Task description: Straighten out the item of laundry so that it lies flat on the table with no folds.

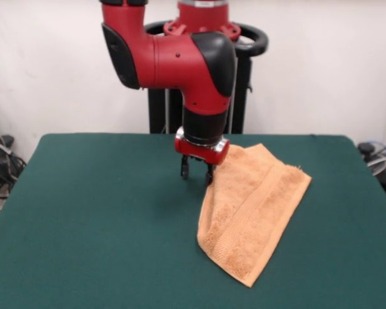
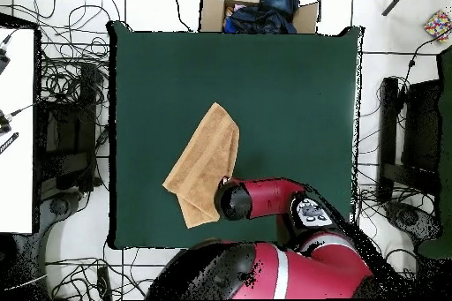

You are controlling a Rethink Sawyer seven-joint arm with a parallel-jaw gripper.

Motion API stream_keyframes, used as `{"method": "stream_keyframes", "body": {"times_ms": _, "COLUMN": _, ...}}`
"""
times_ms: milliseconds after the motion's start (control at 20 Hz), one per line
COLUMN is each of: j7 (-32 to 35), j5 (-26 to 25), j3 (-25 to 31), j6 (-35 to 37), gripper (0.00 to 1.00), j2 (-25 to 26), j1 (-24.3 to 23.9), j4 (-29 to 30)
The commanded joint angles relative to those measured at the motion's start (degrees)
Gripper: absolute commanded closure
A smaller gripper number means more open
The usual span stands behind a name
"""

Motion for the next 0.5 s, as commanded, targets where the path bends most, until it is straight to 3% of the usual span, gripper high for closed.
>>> {"method": "stream_keyframes", "body": {"times_ms": 50, "j7": 9.2, "j5": 4.0, "j3": 0.8, "j6": -4.1, "gripper": 0.00, "j2": 3.8, "j1": 2.4, "j4": -0.3}}
{"method": "stream_keyframes", "body": {"times_ms": 350, "j7": 8.2, "j5": 4.8, "j3": 2.4, "j6": -4.9, "gripper": 0.00, "j2": 7.1, "j1": 1.8, "j4": -2.8}}
{"method": "stream_keyframes", "body": {"times_ms": 500, "j7": 8.1, "j5": 6.4, "j3": 5.9, "j6": -6.0, "gripper": 0.00, "j2": 8.4, "j1": -1.6, "j4": -1.6}}
